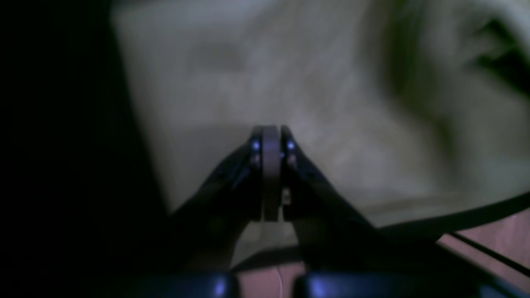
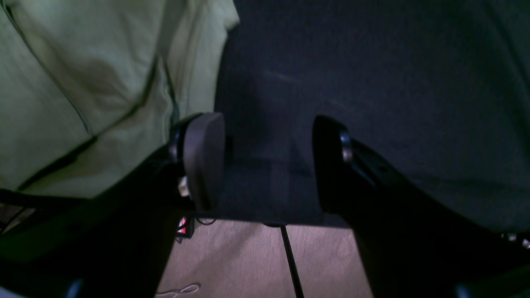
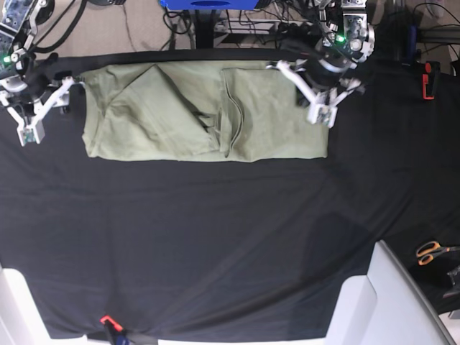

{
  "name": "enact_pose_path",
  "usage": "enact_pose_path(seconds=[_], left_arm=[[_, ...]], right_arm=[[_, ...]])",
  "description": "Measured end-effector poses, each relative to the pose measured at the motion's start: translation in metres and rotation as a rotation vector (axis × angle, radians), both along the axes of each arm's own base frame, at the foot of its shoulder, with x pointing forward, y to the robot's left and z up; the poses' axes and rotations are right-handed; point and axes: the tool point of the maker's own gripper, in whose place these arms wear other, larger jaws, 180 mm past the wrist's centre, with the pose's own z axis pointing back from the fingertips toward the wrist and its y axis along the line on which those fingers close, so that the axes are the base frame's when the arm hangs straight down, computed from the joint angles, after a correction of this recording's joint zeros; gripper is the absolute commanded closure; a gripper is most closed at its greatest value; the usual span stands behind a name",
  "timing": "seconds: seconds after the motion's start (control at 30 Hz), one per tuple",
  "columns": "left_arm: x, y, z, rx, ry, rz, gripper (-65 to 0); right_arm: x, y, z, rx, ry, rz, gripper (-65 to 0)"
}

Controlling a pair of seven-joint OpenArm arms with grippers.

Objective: Fold the T-shirt properly
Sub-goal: 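Fold the shirt's end inward with the left gripper, then release, then press the folded section with the left gripper and withdraw it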

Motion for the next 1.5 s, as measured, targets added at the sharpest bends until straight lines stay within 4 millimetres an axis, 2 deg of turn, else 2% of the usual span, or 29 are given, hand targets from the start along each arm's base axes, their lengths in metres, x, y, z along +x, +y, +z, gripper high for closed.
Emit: enact_pose_path(seconds=[0.13, 0.3, 0.37, 0.47, 0.57, 0.67, 0.83, 0.97, 1.07, 1.17, 1.27, 1.33, 1.4, 1.5], left_arm=[[-0.019, 0.000, -0.031, -0.019, 0.092, -0.001, 0.0], [-0.015, -0.006, -0.033, -0.041, 0.053, -0.003, 0.0], [-0.020, -0.005, -0.028, -0.030, 0.063, -0.008, 0.0], [-0.022, -0.004, -0.006, -0.015, 0.023, -0.015, 0.0], [0.006, -0.002, 0.026, -0.002, -0.094, -0.022, 0.0], [0.031, -0.009, 0.036, -0.015, -0.149, -0.025, 0.0], [0.062, -0.045, 0.027, -0.102, -0.130, -0.024, 0.0], [0.087, -0.051, 0.026, -0.121, -0.148, -0.013, 0.0], [0.090, -0.060, 0.003, -0.144, -0.083, -0.013, 0.0], [0.080, -0.070, -0.030, -0.175, 0.013, -0.013, 0.0], [0.081, -0.071, -0.031, -0.195, -0.001, -0.004, 0.0], [0.077, -0.067, -0.024, -0.166, 0.001, -0.012, 0.0], [0.075, -0.061, -0.006, -0.150, -0.043, -0.007, 0.0], [0.083, -0.039, 0.033, -0.096, -0.153, 0.001, 0.0]], right_arm=[[-0.001, 0.000, 0.000, -0.001, 0.002, -0.001, -32.7], [-0.001, 0.000, 0.000, 0.000, 0.002, -0.001, -32.7], [0.000, 0.000, 0.000, 0.001, 0.000, -0.001, -32.7], [0.000, 0.000, 0.000, 0.001, 0.001, 0.000, -32.7], [0.000, 0.000, 0.000, 0.000, 0.001, -0.001, -32.7], [0.000, 0.002, -0.001, 0.005, 0.001, -0.001, -32.7], [0.001, 0.002, 0.000, 0.003, -0.001, 0.000, -32.7], [0.001, 0.002, 0.000, 0.006, -0.002, 0.000, -32.7], [0.000, 0.002, -0.001, 0.004, 0.001, 0.000, -32.7], [0.000, 0.002, -0.001, 0.005, 0.001, 0.000, -32.7], [0.000, 0.001, 0.000, 0.003, 0.001, 0.001, -32.9], [0.000, 0.001, 0.000, 0.003, 0.001, 0.000, -33.3], [0.001, 0.001, 0.000, 0.002, -0.001, 0.001, -33.5], [0.001, 0.006, 0.000, 0.008, 0.000, 0.039, -34.4]])
